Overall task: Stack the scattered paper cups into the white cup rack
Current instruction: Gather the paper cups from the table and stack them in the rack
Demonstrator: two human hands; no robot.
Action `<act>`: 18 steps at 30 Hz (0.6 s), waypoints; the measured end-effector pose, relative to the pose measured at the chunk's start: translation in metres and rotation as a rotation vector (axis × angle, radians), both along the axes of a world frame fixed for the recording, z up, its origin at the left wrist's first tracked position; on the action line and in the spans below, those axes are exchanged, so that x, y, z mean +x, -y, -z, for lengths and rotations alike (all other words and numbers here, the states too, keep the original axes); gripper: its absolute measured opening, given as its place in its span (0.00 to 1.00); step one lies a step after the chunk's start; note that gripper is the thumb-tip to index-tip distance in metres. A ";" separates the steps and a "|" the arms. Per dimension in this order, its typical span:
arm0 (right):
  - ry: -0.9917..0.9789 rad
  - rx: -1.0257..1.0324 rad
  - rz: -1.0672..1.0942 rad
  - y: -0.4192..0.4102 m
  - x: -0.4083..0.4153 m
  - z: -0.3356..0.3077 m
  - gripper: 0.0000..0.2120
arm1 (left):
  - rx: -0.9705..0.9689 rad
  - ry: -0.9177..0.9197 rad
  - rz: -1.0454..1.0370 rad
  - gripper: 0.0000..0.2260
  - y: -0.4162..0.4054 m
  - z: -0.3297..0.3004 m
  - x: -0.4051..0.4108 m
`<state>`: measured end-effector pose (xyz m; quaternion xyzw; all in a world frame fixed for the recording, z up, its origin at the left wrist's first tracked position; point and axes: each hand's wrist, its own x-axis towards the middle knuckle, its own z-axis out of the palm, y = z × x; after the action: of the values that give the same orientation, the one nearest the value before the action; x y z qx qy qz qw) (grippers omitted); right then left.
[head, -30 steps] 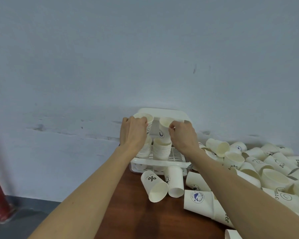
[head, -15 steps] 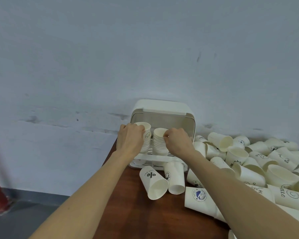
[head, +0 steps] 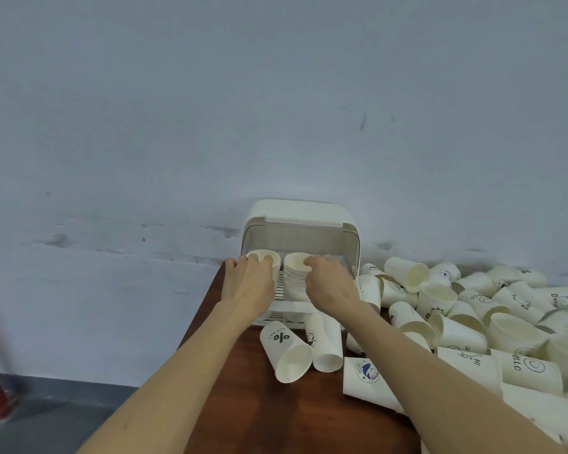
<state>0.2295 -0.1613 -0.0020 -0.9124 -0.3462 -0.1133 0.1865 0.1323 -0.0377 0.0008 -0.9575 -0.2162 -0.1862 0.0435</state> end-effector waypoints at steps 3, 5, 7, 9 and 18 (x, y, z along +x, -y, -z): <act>-0.052 0.012 -0.003 0.017 -0.009 -0.002 0.22 | -0.017 0.009 0.023 0.13 0.015 -0.004 -0.011; -0.054 0.021 -0.009 0.034 -0.016 -0.005 0.21 | -0.041 0.017 0.047 0.14 0.026 -0.004 -0.018; -0.038 0.006 0.003 0.052 -0.027 -0.008 0.18 | -0.058 0.039 0.075 0.15 0.038 -0.003 -0.024; -0.040 0.002 0.019 0.072 -0.038 -0.011 0.13 | -0.086 0.059 0.101 0.18 0.050 -0.001 -0.028; -0.005 0.054 0.126 0.165 -0.074 -0.009 0.14 | -0.183 0.139 0.326 0.15 0.130 -0.006 -0.039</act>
<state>0.1558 -0.3261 0.0066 -0.9273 -0.2845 -0.1320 0.2043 0.0935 -0.1678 0.0073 -0.9646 -0.0769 -0.2358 -0.0896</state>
